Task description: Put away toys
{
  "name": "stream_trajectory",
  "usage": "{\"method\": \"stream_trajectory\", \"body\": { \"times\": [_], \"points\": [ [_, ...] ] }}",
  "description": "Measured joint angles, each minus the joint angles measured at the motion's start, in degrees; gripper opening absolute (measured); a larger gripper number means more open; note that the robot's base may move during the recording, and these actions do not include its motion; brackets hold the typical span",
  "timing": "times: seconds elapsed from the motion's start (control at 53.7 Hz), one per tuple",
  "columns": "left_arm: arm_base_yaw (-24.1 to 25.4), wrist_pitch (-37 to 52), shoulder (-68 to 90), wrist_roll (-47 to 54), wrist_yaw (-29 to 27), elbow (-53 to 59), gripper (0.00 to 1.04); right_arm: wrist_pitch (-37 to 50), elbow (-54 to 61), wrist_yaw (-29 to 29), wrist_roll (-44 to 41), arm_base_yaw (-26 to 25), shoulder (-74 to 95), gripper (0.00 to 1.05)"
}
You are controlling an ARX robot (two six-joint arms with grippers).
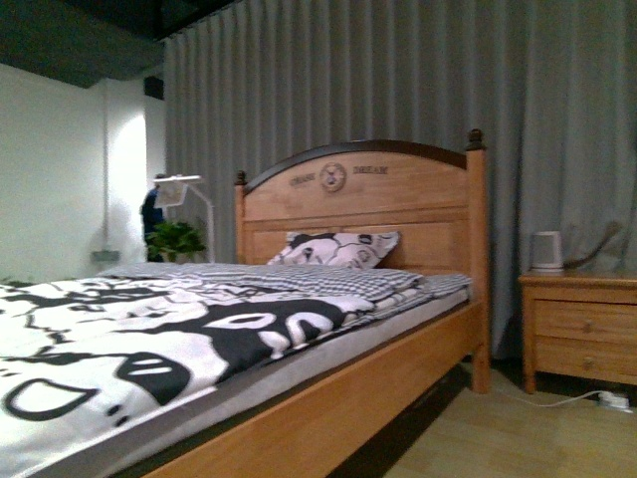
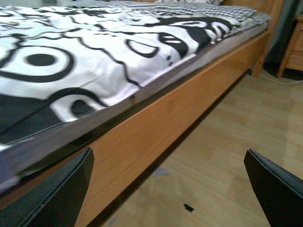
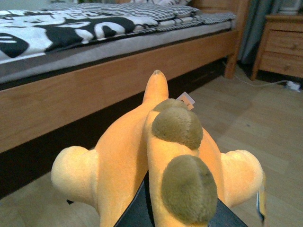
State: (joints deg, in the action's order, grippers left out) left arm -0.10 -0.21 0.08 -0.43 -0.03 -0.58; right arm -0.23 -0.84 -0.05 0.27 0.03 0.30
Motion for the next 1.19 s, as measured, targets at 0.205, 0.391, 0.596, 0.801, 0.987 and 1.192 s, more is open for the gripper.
{"method": "stream_trajectory", "body": {
  "times": [0.205, 0.391, 0.596, 0.801, 0.987, 1.192],
  "points": [
    [0.0, 0.0, 0.02, 0.02, 0.07, 0.0, 0.98, -0.02, 0.0, 0.22, 0.0, 0.0, 0.0, 0.06],
    [0.0, 0.0, 0.02, 0.02, 0.09, 0.0, 0.98, -0.02, 0.0, 0.17, -0.02, 0.0, 0.0, 0.06],
    [-0.07, 0.0, 0.02, 0.02, 0.26, 0.0, 0.98, -0.02, 0.0, 0.48, -0.04, -0.07, -0.04, 0.06],
    [-0.04, 0.0, 0.02, 0.02, 0.02, 0.0, 0.98, -0.02, 0.0, -0.04, -0.09, 0.0, -0.02, 0.06],
    [-0.04, 0.0, 0.02, 0.02, 0.04, 0.0, 0.98, -0.02, 0.0, -0.15, -0.09, 0.0, -0.02, 0.06],
    [-0.04, 0.0, 0.02, 0.02, 0.04, 0.0, 0.98, -0.02, 0.0, 0.07, -0.09, 0.0, -0.02, 0.06]
  ]
}}
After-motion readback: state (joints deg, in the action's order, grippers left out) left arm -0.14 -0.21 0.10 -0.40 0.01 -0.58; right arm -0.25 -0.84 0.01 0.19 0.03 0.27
